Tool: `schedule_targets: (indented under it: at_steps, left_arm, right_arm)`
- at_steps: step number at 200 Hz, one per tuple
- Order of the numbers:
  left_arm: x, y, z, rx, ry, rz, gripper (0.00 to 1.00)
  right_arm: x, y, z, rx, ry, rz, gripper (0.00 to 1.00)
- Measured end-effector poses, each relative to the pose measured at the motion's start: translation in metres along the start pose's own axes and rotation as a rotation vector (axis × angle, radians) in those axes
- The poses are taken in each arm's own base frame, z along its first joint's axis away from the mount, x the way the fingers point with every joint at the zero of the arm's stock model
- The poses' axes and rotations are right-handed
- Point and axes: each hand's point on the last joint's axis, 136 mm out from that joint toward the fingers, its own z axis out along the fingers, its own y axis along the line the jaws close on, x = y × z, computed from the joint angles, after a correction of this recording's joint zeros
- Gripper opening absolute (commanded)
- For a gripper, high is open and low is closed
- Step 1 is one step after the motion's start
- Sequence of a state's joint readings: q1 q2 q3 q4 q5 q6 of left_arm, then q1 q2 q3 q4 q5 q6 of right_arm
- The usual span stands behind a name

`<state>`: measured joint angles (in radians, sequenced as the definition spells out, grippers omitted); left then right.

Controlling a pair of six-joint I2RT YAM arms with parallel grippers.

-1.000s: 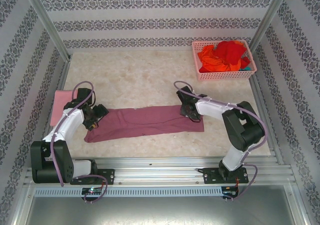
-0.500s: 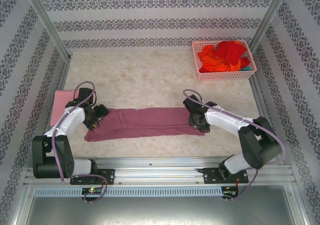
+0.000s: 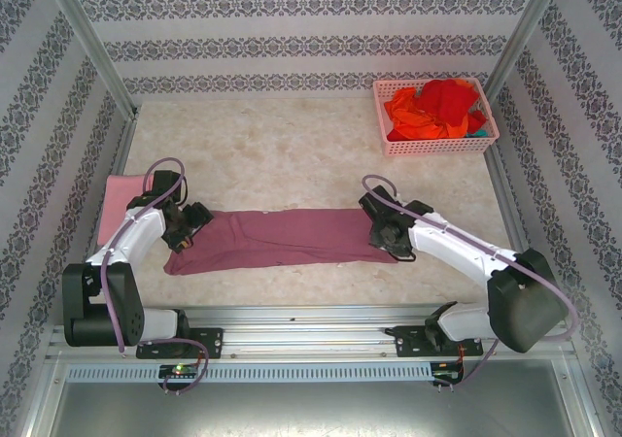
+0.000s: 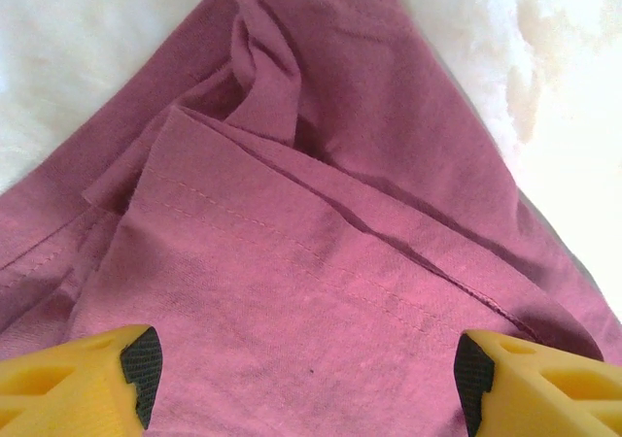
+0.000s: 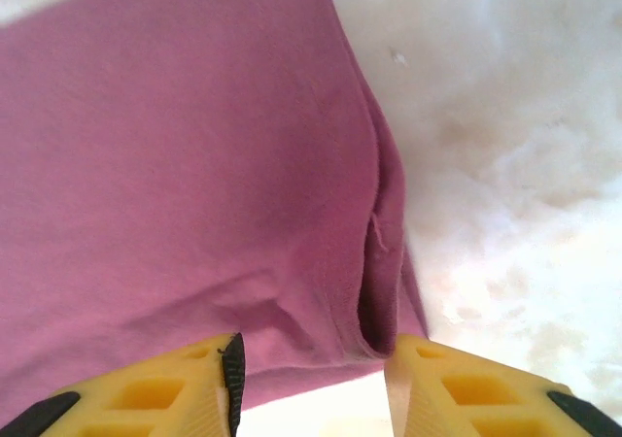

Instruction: Fold and stack the t-shirts

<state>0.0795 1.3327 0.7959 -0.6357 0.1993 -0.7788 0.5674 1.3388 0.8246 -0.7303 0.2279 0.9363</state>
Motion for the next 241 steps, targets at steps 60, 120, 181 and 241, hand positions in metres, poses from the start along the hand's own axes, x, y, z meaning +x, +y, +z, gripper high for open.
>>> schedule_targets:
  at_steps: [60, 120, 181, 241]
  left_arm:
    - [0.0, -0.001, 0.009, 0.004, 0.012, -0.008, 0.8]
    - [0.003, 0.004, 0.021, -0.022, 0.038, -0.013, 0.8]
    - [0.0, 0.002, 0.022, -0.011, 0.027, -0.011, 0.8]
    - [-0.005, 0.0, 0.041, -0.041, 0.055, -0.016, 0.8]
  right_arm:
    - [-0.025, 0.032, 0.004, -0.077, -0.049, -0.029, 0.42]
    - [-0.048, 0.049, -0.006, -0.187, -0.15, -0.056, 0.44]
    - [-0.043, 0.074, 0.034, -0.182, -0.061, -0.095, 0.45]
    - [-0.016, 0.068, 0.064, -0.179, 0.024, -0.081, 0.45]
